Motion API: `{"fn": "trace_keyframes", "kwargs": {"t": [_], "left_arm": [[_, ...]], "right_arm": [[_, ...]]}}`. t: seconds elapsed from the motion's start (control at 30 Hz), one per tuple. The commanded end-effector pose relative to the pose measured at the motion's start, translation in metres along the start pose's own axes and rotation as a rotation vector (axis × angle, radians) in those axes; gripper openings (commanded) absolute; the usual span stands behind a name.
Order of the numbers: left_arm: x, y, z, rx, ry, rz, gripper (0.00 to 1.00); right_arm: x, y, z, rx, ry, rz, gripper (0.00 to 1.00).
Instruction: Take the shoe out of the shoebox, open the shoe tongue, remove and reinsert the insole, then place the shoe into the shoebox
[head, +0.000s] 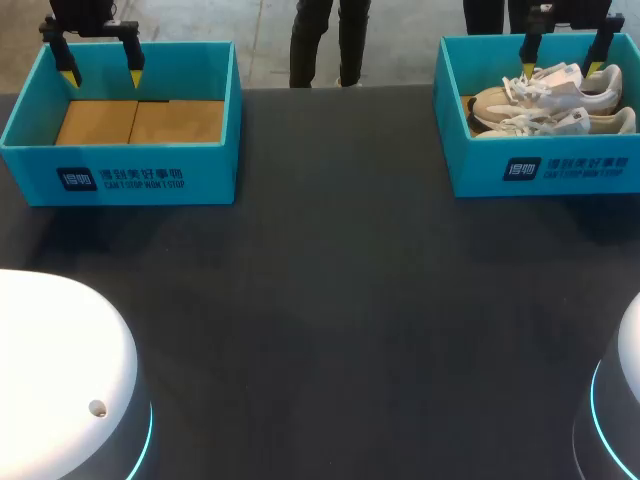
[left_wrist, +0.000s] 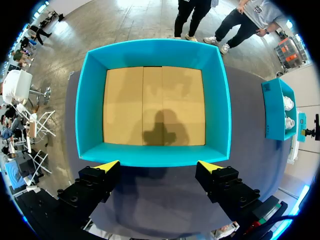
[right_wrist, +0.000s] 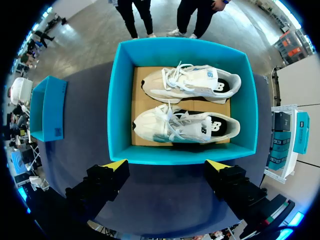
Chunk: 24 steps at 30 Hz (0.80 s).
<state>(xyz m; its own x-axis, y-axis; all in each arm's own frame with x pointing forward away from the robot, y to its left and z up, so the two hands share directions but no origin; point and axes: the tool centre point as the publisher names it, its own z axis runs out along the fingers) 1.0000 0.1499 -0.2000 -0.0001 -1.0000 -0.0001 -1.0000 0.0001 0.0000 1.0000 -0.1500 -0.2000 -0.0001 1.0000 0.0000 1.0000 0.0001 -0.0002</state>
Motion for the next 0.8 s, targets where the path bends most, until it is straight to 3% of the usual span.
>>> {"fn": "trace_keyframes", "kwargs": {"t": [0.03,0.57,0.8], "left_arm": [[0.0,0.0,0.0,0.0,0.0,0.0,1.0],[0.0,0.0,0.0,0.0,0.0,0.0,1.0],[0.0,0.0,0.0,0.0,0.0,0.0,1.0]], "right_arm": [[0.0,0.0,0.0,0.0,0.0,0.0,1.0],[0.0,0.0,0.0,0.0,0.0,0.0,1.0],[-0.034,0.002,0.009,-0.03,-0.043,0.082,1.0]]}}
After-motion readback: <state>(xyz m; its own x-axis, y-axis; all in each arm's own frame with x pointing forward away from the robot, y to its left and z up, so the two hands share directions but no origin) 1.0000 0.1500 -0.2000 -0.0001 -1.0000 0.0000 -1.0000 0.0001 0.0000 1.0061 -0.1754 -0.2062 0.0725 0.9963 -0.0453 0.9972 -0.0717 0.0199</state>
